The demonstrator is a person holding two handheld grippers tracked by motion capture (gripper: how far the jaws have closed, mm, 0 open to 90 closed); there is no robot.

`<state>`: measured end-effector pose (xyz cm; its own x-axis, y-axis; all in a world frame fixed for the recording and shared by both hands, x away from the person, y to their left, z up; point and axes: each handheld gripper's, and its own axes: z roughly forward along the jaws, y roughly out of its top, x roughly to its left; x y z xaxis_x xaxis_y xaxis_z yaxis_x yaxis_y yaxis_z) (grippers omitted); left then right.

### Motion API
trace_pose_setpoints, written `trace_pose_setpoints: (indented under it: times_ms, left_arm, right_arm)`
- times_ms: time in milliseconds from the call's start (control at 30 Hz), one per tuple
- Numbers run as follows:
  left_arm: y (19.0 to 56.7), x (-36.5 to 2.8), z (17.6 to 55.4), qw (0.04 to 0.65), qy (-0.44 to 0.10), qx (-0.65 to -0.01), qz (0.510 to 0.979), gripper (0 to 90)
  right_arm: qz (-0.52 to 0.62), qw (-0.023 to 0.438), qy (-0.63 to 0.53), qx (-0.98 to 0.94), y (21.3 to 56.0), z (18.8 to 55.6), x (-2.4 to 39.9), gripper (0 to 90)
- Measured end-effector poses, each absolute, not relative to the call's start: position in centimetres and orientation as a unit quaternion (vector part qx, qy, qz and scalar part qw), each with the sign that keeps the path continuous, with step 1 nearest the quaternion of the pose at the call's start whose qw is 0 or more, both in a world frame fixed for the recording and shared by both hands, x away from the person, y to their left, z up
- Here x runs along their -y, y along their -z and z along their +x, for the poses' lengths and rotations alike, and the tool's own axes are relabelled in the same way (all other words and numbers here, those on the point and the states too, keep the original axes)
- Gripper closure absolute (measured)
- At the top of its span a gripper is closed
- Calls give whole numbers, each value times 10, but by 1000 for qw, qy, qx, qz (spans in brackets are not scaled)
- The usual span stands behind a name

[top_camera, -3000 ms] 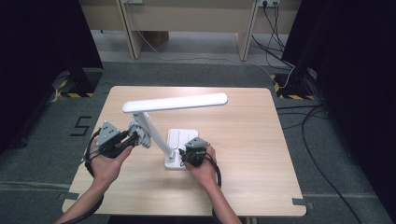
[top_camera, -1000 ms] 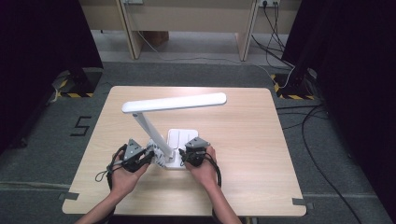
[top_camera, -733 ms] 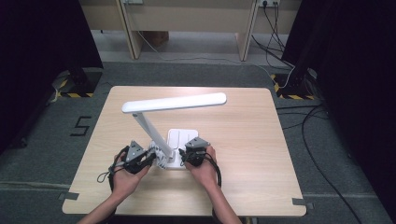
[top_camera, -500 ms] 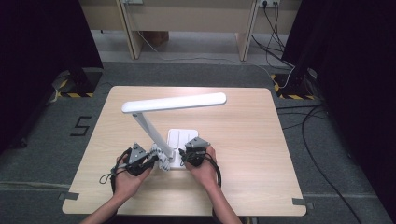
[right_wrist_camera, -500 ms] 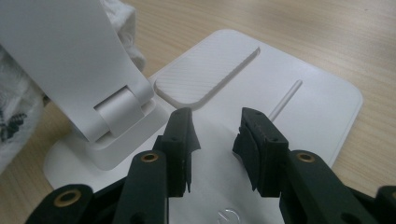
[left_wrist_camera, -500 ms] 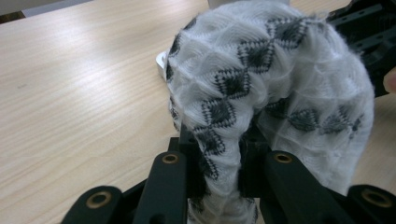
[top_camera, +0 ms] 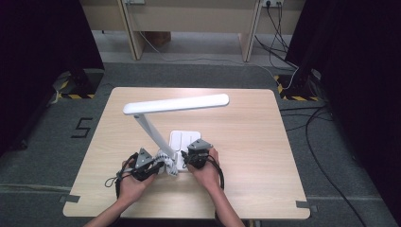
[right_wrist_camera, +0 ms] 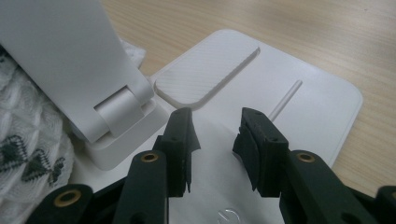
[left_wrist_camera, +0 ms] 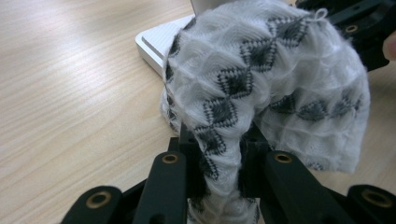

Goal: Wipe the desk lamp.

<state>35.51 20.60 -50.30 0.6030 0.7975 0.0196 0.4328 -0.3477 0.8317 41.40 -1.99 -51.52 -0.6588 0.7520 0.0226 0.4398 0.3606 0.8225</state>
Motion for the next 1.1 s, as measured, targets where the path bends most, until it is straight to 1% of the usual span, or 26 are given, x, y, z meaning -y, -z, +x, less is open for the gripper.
trace_pose_setpoints:
  times_ms: [233,267,300,367,400,433,467,500,567,833,1100]
  left_arm:
    - [498,-205,352,416,-210,-376,801,753]
    - [496,-206,352,416,-210,-377,800,753]
    - [496,-206,352,416,-210,-377,800,753]
    - [494,-208,350,421,-212,-379,797,752]
    - [493,-210,349,423,-211,-380,795,752]
    - [491,-212,347,424,-209,-381,795,752]
    - [491,-212,347,424,-209,-381,795,751]
    - [490,-213,345,425,-208,-381,794,751]
    - [489,-215,343,426,-206,-381,795,751]
    - [479,-217,334,428,-207,-367,799,752]
    - [473,-215,325,428,-211,-358,802,752]
  right_arm:
    - [378,182,-427,-801,515,415,20,605]
    - [380,181,-429,-799,515,416,20,574]
    - [380,181,-429,-799,515,416,20,574]
    - [382,179,-423,-802,514,416,21,525]
    - [382,179,-423,-802,514,416,21,525]
    - [390,171,-420,-801,513,418,22,481]
    - [390,171,-420,-801,513,418,22,481]
    - [394,161,-418,-802,510,419,25,442]
    - [396,163,-422,-799,506,420,29,426]
    - [383,158,-433,-800,483,410,34,424]
    - [359,143,-450,-805,456,391,31,456]
